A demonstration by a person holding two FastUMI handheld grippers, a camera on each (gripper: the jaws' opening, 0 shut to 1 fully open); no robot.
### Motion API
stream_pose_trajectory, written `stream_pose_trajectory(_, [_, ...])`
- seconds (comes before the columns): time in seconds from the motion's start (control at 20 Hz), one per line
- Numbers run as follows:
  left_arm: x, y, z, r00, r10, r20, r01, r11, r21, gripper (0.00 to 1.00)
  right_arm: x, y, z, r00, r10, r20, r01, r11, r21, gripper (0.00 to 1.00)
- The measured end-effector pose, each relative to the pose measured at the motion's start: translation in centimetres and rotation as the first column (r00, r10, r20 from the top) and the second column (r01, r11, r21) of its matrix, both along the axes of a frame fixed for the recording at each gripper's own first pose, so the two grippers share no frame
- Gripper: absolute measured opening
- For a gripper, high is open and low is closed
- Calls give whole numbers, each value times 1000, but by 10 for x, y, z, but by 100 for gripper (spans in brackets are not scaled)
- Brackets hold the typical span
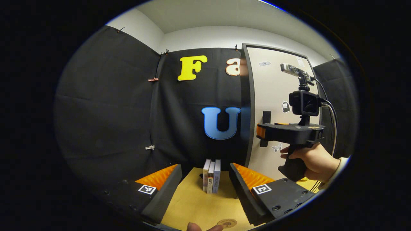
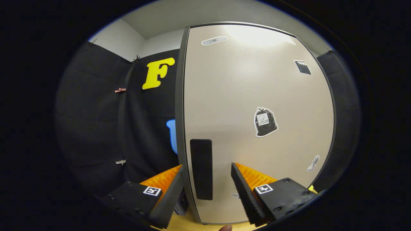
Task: Open the cabinet door with the right hand, grasp the bottle in the cabinet with the left hand and place it on the coaster, then close the cabinet door with the right hand.
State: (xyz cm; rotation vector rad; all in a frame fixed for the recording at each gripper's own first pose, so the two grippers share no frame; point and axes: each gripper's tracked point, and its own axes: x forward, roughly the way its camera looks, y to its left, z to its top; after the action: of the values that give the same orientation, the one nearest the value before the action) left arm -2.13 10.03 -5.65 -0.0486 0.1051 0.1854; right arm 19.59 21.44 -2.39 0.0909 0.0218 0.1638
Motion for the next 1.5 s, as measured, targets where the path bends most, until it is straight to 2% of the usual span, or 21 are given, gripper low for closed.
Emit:
stream_pose_trajectory(0.05, [-2,2,0,1000,6,-3,-6,1000,-3,93,3,4,-1,1000,1,-5,-1,1000,11,70])
stream_pose_trajectory(0.1, [-3,3,-2,1000,10,-6,-10,1000,-6,93,5,7,-2,1000,3,-14,-3,1000,31,67])
stream_pose_trajectory(0.15, [-4,4,-3,1000,12,-10,-12,1000,-10,93,6,6,-3,1000,-13,-17,13,999,44,53])
stream_pose_trajectory(0.25, [-5,5,-6,1000,15,-17,-15,1000,-25,93,23,6,-13,999,-41,-17,41,999,28,34])
stream_pose_trajectory(0.3, [-6,5,-6,1000,17,-19,-18,999,-30,93,8,5,-3,999,-42,-8,42,999,7,32])
stream_pose_trajectory(0.35, [-8,5,-6,1000,19,-19,-19,999,-30,93,7,5,-4,1000,-26,-3,26,1000,-6,25])
stream_pose_trajectory(0.4, [-11,4,-5,1000,20,-18,-21,999,-26,93,5,6,-5,1000,-1,-6,1,1000,-8,25])
stream_pose_trajectory(0.45, [-13,3,-3,1000,21,-15,-22,1000,-21,93,2,6,-4,1000,23,-9,-23,1000,-1,19])
stream_pose_trajectory(0.7, [-23,-6,3,1000,16,-6,-16,1000,-9,93,-24,7,2,992,120,-26,-120,993,-3,19])
stream_pose_trajectory(1.0, [-32,-23,9,1000,-10,11,10,1000,-5,93,-99,-16,10,965,261,-34,-260,965,21,19])
stream_pose_trajectory(1.15, [-31,-35,14,999,-31,20,31,1000,-1,93,-133,-38,13,957,288,-42,-287,957,38,19])
stream_pose_trajectory(1.5, [-29,-71,29,994,-97,51,97,995,8,93,-168,-74,21,956,285,-63,-280,957,82,19])
